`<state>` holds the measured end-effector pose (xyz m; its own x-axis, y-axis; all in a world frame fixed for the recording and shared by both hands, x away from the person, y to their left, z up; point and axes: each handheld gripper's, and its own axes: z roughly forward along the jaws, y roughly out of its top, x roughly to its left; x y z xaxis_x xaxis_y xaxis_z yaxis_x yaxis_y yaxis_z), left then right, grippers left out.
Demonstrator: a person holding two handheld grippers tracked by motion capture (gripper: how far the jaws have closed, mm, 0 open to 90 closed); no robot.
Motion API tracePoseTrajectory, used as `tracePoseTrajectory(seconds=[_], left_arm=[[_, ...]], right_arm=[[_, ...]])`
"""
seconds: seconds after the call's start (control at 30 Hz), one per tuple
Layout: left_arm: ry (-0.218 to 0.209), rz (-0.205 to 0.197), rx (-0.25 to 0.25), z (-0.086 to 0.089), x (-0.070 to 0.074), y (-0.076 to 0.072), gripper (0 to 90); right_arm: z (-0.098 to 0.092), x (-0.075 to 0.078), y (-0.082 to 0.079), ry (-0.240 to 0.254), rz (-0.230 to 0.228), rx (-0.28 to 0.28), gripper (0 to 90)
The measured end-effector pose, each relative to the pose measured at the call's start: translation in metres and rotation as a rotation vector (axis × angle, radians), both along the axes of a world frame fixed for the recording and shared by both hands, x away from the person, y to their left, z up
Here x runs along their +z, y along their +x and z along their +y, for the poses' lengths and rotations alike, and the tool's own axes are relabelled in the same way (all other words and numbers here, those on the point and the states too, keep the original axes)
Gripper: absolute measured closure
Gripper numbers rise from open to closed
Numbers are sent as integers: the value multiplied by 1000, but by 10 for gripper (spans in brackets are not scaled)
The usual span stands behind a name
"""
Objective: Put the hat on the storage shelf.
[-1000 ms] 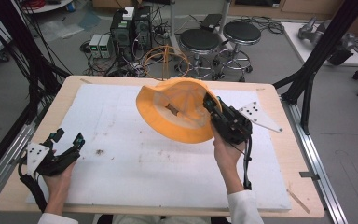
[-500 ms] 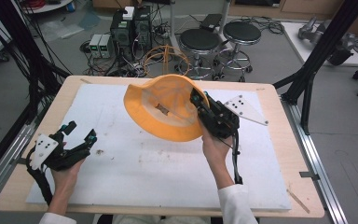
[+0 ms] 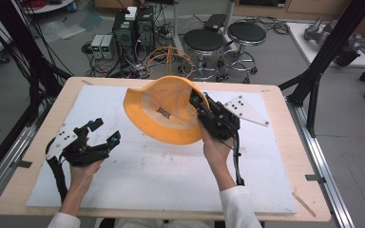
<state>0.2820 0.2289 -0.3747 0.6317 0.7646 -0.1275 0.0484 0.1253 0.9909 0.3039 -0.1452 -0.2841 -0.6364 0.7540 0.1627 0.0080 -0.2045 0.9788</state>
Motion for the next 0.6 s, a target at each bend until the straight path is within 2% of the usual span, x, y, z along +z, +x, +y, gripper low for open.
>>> tracePoseTrajectory(seconds=[0.13,0.3,0.37,0.6], left_arm=[[-27,2,-36,-10,5,6,168],[-40,-4,-73,-21,12,11,168],[-36,-7,-81,-23,14,12,168],[-64,9,-107,-25,15,18,170]], right_arm=[[4,1,1,-13,-8,8,871],[11,2,2,-19,-22,26,871],[14,2,3,-19,-28,34,871],[22,3,2,-20,-38,67,871]])
